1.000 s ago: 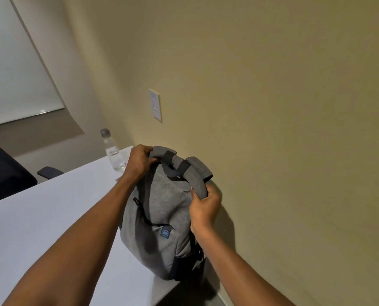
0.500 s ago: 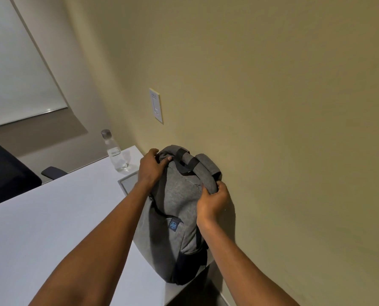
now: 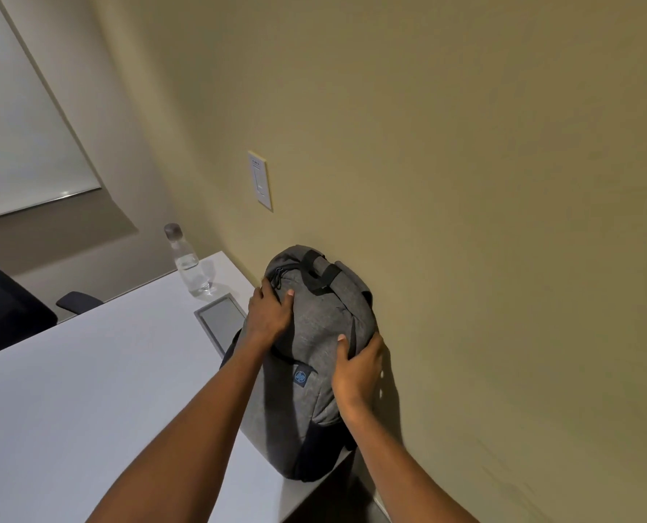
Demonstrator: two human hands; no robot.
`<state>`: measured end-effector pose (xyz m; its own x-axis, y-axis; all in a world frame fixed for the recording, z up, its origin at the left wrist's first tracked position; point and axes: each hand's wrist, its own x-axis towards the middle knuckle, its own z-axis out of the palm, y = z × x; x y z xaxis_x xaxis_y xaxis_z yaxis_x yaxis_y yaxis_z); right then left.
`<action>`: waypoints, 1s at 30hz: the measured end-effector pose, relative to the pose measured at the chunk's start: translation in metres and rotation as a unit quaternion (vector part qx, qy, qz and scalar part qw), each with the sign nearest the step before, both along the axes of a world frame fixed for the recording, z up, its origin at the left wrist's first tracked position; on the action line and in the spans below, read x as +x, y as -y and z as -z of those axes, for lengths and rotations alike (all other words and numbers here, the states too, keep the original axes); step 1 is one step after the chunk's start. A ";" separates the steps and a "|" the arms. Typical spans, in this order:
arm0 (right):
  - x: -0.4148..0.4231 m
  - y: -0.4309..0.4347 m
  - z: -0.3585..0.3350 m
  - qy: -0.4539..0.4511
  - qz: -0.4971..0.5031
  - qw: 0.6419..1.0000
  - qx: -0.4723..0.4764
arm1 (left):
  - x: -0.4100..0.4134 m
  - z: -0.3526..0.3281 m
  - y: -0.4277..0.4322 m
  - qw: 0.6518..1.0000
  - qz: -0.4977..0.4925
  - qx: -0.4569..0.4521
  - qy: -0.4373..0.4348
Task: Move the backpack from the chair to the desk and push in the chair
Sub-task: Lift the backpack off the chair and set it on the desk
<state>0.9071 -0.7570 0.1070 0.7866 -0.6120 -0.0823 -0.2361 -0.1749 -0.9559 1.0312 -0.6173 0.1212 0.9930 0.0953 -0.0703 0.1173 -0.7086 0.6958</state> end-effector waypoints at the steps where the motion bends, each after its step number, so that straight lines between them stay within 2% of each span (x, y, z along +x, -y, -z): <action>1: -0.001 0.003 0.002 -0.011 -0.007 1.000 0.005 | 0.001 0.000 0.003 1.000 0.005 -0.001 0.000; 11: -0.011 0.007 0.000 -0.020 -0.021 0.998 0.059 | -0.009 -0.010 0.006 1.000 0.011 -0.018 -0.007; 23: -0.051 -0.010 -0.031 -0.003 -0.040 0.999 -0.034 | -0.081 -0.024 -0.027 1.000 -0.003 0.018 0.008; 30: -0.125 -0.027 -0.039 -0.001 -0.060 0.996 -0.061 | -0.168 -0.025 -0.046 1.000 0.022 0.010 0.009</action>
<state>0.7817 -0.7303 0.1463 0.8549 -0.5186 -0.0148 -0.2086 -0.3174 -0.9251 0.8627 -0.5708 0.1467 0.9974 0.0522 -0.0500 0.0723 -0.7272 0.6826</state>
